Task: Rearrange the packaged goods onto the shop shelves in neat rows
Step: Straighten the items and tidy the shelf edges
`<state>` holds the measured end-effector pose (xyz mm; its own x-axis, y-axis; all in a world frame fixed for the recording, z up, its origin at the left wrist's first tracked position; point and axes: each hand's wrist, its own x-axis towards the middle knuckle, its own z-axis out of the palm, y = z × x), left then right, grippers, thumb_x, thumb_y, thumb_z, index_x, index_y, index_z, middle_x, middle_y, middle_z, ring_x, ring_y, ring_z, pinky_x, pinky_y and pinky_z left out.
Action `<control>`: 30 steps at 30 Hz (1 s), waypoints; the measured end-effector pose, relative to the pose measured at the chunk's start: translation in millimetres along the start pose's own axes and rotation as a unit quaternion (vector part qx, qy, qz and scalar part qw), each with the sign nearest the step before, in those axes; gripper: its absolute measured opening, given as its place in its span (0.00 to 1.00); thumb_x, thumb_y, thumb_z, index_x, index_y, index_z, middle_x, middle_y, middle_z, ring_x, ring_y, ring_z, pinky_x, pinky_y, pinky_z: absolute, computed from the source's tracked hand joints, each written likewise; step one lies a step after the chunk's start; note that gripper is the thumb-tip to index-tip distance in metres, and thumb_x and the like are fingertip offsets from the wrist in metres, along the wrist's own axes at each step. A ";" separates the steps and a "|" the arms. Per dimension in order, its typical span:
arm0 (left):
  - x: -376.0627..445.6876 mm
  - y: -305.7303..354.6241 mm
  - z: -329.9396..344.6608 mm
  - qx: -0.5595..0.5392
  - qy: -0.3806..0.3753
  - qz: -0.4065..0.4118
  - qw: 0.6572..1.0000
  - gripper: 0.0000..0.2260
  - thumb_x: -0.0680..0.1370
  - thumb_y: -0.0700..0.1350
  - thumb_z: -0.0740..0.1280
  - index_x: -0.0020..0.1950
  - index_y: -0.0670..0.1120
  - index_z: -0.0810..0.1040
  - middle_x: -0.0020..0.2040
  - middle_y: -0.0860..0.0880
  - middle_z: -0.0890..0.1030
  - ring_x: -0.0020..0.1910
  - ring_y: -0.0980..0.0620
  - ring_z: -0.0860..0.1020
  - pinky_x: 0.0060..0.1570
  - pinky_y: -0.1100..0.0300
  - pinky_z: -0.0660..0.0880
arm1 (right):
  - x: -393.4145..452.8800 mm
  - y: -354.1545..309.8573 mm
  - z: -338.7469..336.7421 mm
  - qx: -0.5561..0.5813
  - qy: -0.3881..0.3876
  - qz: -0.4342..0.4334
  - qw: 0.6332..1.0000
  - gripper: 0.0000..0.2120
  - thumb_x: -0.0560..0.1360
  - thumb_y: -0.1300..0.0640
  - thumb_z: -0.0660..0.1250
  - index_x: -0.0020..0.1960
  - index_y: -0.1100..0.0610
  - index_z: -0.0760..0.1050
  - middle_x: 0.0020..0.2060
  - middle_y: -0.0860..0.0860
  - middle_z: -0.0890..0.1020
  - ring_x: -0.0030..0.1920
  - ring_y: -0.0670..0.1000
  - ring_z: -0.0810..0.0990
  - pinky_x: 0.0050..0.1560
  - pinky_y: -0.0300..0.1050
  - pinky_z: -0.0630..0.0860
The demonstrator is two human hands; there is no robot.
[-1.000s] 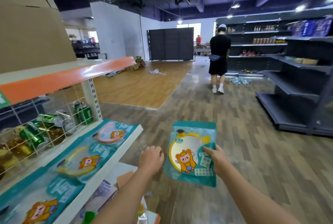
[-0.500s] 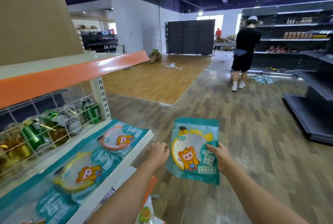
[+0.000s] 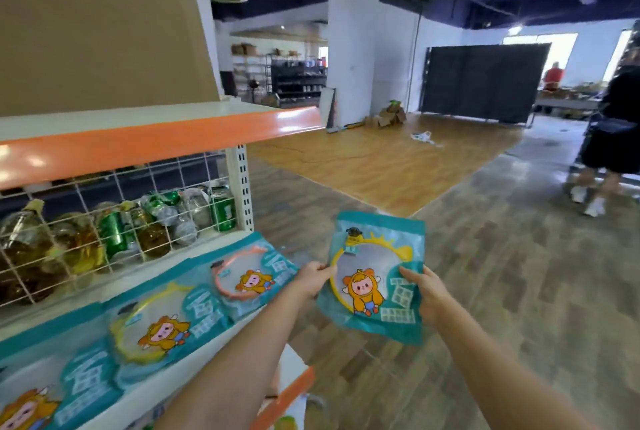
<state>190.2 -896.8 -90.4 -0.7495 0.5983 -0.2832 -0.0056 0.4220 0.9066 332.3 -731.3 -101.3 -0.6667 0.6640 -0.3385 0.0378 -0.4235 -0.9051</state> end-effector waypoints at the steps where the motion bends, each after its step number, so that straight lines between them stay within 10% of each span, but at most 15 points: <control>1: 0.1 2.0 -4.0 -0.033 0.010 -0.004 0.999 0.17 0.80 0.45 0.63 0.64 0.34 0.73 0.61 0.38 0.78 0.46 0.47 0.79 0.38 0.59 0.76 | 7.3 -4.3 5.2 -0.008 -0.017 0.003 1.000 0.02 0.76 0.67 0.63 0.47 0.61 0.71 0.37 0.57 0.78 0.36 0.56 0.77 0.39 0.51 0.75; 4: -1.0 3.7 -19.5 -0.069 0.059 -0.009 0.996 0.15 0.80 0.44 0.63 0.62 0.34 0.74 0.60 0.37 0.78 0.36 0.53 0.75 0.30 0.65 0.73 | 27.4 -11.8 25.6 -0.033 -0.066 0.013 0.997 0.02 0.76 0.67 0.63 0.47 0.62 0.71 0.37 0.57 0.77 0.35 0.55 0.76 0.39 0.51 0.75; 8: -1.8 -4.4 -50.0 -0.107 0.120 -0.011 0.987 0.13 0.80 0.44 0.64 0.59 0.36 0.76 0.59 0.37 0.79 0.48 0.47 0.78 0.49 0.55 0.76 | 46.0 -15.8 64.2 -0.076 -0.114 0.028 0.990 0.03 0.76 0.63 0.65 0.49 0.61 0.72 0.39 0.57 0.79 0.37 0.55 0.78 0.40 0.51 0.76; 19: 2.2 -54.0 -145.9 -0.230 0.304 -0.102 0.919 0.12 0.80 0.40 0.63 0.60 0.35 0.76 0.58 0.37 0.79 0.51 0.43 0.78 0.56 0.49 0.75 | 85.2 5.1 152.3 -0.154 -0.165 0.024 0.974 0.06 0.81 0.54 0.59 0.50 0.57 0.71 0.43 0.53 0.78 0.39 0.50 0.76 0.38 0.43 0.72; 30: 19.0 -85.4 -157.9 -0.044 0.309 -0.171 0.935 0.15 0.78 0.48 0.66 0.57 0.37 0.77 0.50 0.42 0.80 0.50 0.43 0.80 0.50 0.53 0.77 | 108.9 32.8 186.4 -0.344 -0.127 -0.059 0.928 0.10 0.81 0.58 0.58 0.57 0.61 0.74 0.49 0.58 0.79 0.44 0.54 0.76 0.37 0.41 0.69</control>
<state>72.0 -1029.0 -123.8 -0.9325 -0.0802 -0.3520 -0.3498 0.4425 0.8257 122.2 -787.7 -119.9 -0.8478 0.4762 -0.2334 0.3610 0.1958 -0.9118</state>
